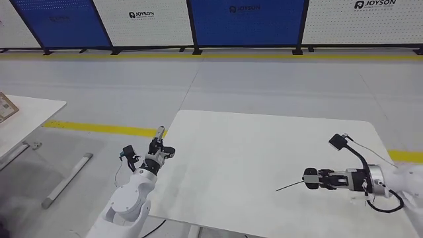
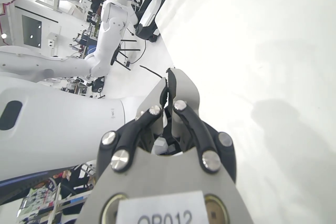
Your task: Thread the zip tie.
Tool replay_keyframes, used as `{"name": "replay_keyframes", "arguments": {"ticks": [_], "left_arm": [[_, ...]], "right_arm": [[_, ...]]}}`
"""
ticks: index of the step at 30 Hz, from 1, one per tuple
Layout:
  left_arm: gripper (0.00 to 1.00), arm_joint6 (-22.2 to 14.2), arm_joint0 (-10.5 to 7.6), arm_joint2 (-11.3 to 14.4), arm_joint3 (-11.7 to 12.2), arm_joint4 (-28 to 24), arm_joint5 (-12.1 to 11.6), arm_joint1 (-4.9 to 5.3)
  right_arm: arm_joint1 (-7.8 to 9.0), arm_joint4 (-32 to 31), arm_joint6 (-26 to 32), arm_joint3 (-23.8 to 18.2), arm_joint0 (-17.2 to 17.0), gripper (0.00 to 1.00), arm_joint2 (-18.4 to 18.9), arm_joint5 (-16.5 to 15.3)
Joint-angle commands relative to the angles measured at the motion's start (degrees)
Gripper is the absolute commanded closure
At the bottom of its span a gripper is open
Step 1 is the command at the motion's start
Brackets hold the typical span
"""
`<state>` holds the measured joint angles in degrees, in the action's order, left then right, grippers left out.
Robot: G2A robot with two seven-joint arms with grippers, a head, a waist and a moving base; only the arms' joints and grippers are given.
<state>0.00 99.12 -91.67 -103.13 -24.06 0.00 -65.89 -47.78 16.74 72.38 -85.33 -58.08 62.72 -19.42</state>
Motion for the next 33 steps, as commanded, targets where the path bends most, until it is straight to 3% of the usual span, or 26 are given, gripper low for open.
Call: {"name": "replay_keyframes", "arguments": {"ticks": [1,6,8,12,14,25,28,33], "left_arm": [[0.00,0.0,0.00,0.0,0.0,0.0,0.0,0.00],[0.00,0.0,0.00,0.0,0.0,0.0,0.0,0.00],[0.00,0.0,0.00,0.0,0.0,0.0,0.0,0.00],[0.00,0.0,0.00,0.0,0.0,0.0,0.0,0.00],[0.00,0.0,0.00,0.0,0.0,0.0,0.0,0.00],[0.00,0.0,0.00,0.0,0.0,0.0,0.0,0.00],[0.00,0.0,0.00,0.0,0.0,0.0,0.0,0.00],[0.00,0.0,0.00,0.0,0.0,0.0,0.0,0.00]], "right_arm": [[-0.38,-2.3,-6.7,-1.1,-0.3,1.00,-0.5,-0.1],[-2.19,-3.8,-13.9,-1.9,0.9,1.00,-2.6,-0.1],[-3.01,-11.4,-20.0,-0.8,2.0,1.00,-4.3,-0.1],[-4.83,-20.8,-25.9,2.4,5.1,1.00,-9.3,-0.1],[-5.55,-20.8,-25.7,4.2,6.5,1.00,-11.2,-0.1],[-5.55,-20.8,-25.7,4.2,6.5,1.00,-11.2,-0.1],[-5.73,-26.1,-29.3,4.1,6.2,1.00,-11.6,1.0],[-6.55,-32.7,-34.1,3.7,7.6,1.00,-13.9,-0.1]]}}
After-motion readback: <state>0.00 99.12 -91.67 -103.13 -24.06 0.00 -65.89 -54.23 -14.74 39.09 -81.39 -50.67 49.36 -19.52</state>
